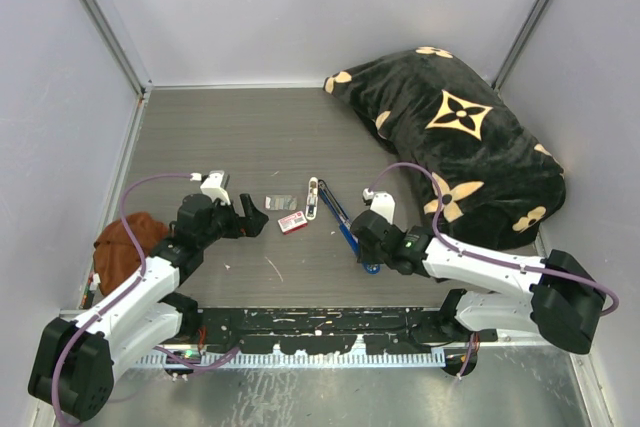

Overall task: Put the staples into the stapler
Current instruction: Install the staple into the stapler.

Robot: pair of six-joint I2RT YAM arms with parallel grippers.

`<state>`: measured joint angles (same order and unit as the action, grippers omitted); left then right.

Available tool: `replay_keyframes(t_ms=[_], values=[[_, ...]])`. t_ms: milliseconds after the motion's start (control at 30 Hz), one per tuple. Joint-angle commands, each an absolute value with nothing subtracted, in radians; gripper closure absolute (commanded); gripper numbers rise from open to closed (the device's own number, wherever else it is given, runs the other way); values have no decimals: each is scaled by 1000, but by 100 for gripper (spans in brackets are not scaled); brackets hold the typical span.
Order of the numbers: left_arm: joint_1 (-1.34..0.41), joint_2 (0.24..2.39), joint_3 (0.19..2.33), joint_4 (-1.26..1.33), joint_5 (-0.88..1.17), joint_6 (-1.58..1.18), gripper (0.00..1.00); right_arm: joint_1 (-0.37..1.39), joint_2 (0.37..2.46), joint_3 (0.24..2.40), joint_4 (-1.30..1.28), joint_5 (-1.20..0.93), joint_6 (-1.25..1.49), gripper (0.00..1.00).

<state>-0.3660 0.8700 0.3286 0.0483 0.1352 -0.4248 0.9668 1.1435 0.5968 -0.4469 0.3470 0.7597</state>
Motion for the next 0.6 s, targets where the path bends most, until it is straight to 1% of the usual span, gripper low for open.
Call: replay_keyframes(t_ms=[0, 567], values=[[-365, 849, 330, 100, 123, -402, 5, 972, 1165, 640, -417, 389, 771, 66], [-365, 834, 330, 89, 115, -402, 4, 968, 1261, 689, -410, 428, 738, 68]])
